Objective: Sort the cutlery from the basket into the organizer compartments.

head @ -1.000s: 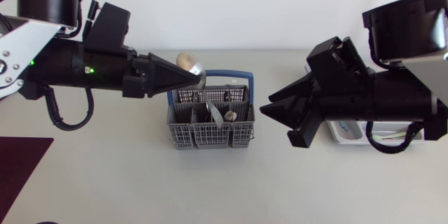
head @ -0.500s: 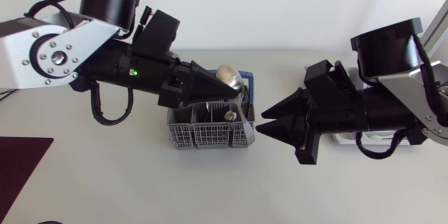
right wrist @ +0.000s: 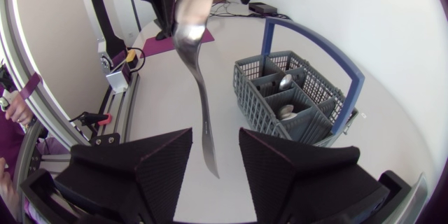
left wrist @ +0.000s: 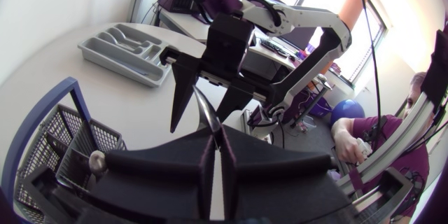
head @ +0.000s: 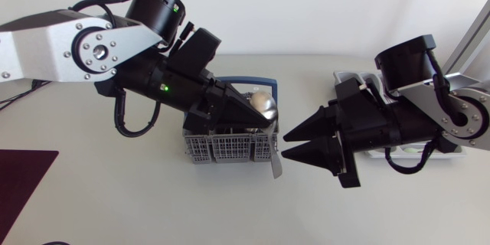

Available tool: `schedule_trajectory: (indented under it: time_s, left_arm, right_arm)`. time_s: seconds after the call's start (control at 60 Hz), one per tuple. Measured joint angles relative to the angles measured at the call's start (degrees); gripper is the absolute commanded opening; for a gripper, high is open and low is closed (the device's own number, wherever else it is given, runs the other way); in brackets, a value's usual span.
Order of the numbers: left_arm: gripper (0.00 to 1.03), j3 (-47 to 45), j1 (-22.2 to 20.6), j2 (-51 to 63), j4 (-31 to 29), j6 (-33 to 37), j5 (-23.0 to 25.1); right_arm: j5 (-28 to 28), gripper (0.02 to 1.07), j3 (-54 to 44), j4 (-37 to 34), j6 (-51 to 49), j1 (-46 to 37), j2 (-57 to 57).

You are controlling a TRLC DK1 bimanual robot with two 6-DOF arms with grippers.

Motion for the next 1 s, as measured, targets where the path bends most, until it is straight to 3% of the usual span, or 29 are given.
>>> schedule_trajectory:
  time_s: [0.267,0.633,0.767,0.95,1.0]
  left_arm:
    - [0.03,2.6,0.0,1.4,-2.2,2.1,2.1]
    - [0.03,3.0,-0.4,1.8,-6.1,4.0,3.1]
    - [0.03,3.0,-0.4,1.7,-6.4,4.2,3.7]
    - [0.03,3.0,-0.4,1.6,-7.1,4.2,4.2]
    - [0.03,3.0,-0.7,1.5,-7.2,4.2,4.4]
  right_arm:
    - [-4.3,0.52,0.7,-3.3,-2.9,0.1,2.2]
    - [-5.2,0.44,2.2,-3.9,-3.0,2.6,2.3]
    - [-5.2,0.37,2.2,-4.0,-3.0,3.9,2.3]
    - [-5.2,0.15,2.2,-4.3,-3.0,4.5,2.3]
    - [-5.2,0.13,2.2,-4.3,-3.0,4.5,2.3]
